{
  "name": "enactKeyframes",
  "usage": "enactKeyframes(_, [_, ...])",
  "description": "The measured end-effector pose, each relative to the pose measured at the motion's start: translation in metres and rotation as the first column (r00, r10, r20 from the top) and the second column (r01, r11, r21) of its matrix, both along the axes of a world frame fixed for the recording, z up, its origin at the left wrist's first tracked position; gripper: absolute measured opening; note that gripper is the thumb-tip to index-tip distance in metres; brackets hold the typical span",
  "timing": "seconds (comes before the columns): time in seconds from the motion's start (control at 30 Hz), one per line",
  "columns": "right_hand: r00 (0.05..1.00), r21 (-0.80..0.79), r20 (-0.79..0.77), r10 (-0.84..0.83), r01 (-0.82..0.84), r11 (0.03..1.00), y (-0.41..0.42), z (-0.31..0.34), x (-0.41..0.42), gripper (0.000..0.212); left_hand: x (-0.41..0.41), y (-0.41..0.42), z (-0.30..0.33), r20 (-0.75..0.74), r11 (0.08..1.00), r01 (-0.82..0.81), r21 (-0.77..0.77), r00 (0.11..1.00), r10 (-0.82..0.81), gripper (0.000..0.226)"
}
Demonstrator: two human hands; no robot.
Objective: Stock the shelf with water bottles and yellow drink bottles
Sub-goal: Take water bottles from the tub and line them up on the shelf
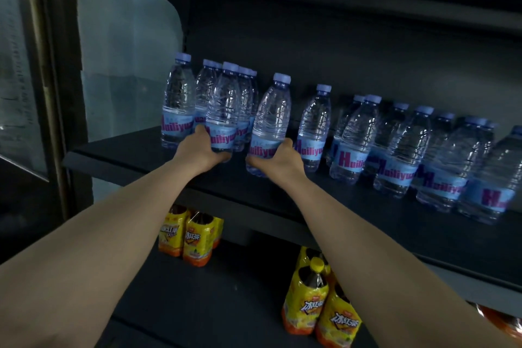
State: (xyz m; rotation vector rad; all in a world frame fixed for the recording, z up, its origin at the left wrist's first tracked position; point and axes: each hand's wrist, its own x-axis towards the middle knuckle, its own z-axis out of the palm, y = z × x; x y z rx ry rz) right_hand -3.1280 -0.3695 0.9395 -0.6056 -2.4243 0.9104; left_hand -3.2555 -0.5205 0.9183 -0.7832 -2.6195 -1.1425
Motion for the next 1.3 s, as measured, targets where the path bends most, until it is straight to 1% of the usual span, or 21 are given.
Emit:
enactKeyframes(0.23, [1.000, 0.025, -0.004, -0.023, 0.023, 0.999, -0.002, 0.000, -0.003, 0.076, 0.003, -0.006, -0.002, -0.015, 1.000, 0.024, 0.004, 1.000, -0.024, 0.081])
enactKeyframes(0.43, [1.000, 0.052, 0.010, -0.024, 0.024, 0.998, -0.002, -0.002, -0.002, 0.079, 0.007, -0.009, -0.001, -0.032, 0.999, 0.006, -0.035, 0.999, -0.007, 0.081])
enactKeyframes(0.47, [0.999, 0.073, 0.016, -0.028, 0.027, 0.997, -0.002, -0.002, -0.001, 0.079, 0.009, -0.011, 0.000, -0.044, 0.999, 0.000, -0.051, 0.999, -0.002, 0.080])
enactKeyframes(0.53, [0.998, 0.162, 0.046, -0.046, 0.038, 0.986, -0.003, -0.003, 0.002, 0.079, 0.012, -0.017, 0.000, -0.076, 0.996, -0.008, -0.091, 0.997, 0.001, 0.076])
enactKeyframes(0.6, [0.991, 0.310, 0.092, -0.097, 0.064, 0.948, -0.006, -0.002, 0.010, 0.077, 0.017, -0.024, 0.001, -0.120, 0.989, -0.021, -0.143, 0.993, 0.004, 0.070])
enactKeyframes(0.63, [0.984, 0.402, 0.116, -0.137, 0.079, 0.912, -0.008, -0.001, 0.016, 0.074, 0.020, -0.029, 0.001, -0.156, 0.984, -0.035, -0.175, 0.988, 0.008, 0.065])
enactKeyframes(0.67, [0.974, 0.506, 0.134, -0.180, 0.089, 0.858, -0.010, 0.000, 0.021, 0.070, 0.024, -0.033, 0.002, -0.204, 0.977, -0.056, -0.206, 0.979, 0.013, 0.060])
enactKeyframes(0.73, [0.961, 0.691, 0.136, -0.239, 0.081, 0.719, -0.015, 0.001, 0.034, 0.055, 0.032, -0.040, 0.003, -0.304, 0.966, -0.092, -0.242, 0.953, 0.014, 0.051])
enactKeyframes(0.8, [0.960, 0.786, 0.114, -0.256, 0.070, 0.614, -0.023, 0.002, 0.046, 0.047, 0.043, -0.048, 0.005, -0.375, 0.962, -0.106, -0.253, 0.927, 0.004, 0.047])
enactKeyframes(0.87, [0.962, 0.821, 0.092, -0.256, 0.072, 0.566, -0.034, 0.002, 0.056, 0.044, 0.057, -0.056, 0.006, -0.424, 0.957, -0.116, -0.267, 0.906, -0.008, 0.047])
enactKeyframes(0.93, [0.967, 0.832, 0.062, -0.247, 0.087, 0.548, -0.049, 0.001, 0.067, 0.041, 0.070, -0.066, 0.006, -0.459, 0.955, -0.121, -0.270, 0.888, -0.017, 0.048])
enactKeyframes(1.07, [0.979, 0.833, 0.008, -0.202, 0.106, 0.544, -0.084, -0.007, 0.093, 0.040, 0.103, -0.099, -0.001, -0.514, 0.961, -0.126, -0.248, 0.858, -0.021, 0.042])
enactKeyframes(1.17, [0.989, 0.835, -0.058, -0.138, 0.124, 0.536, -0.109, -0.020, 0.112, 0.037, 0.128, -0.128, -0.015, -0.562, 0.972, -0.119, -0.205, 0.827, -0.017, 0.039])
enactKeyframes(1.3, [0.989, 0.834, -0.126, -0.071, 0.145, 0.532, -0.140, -0.049, 0.133, 0.035, 0.154, -0.166, -0.048, -0.545, 0.970, -0.104, -0.220, 0.838, -0.034, 0.038])
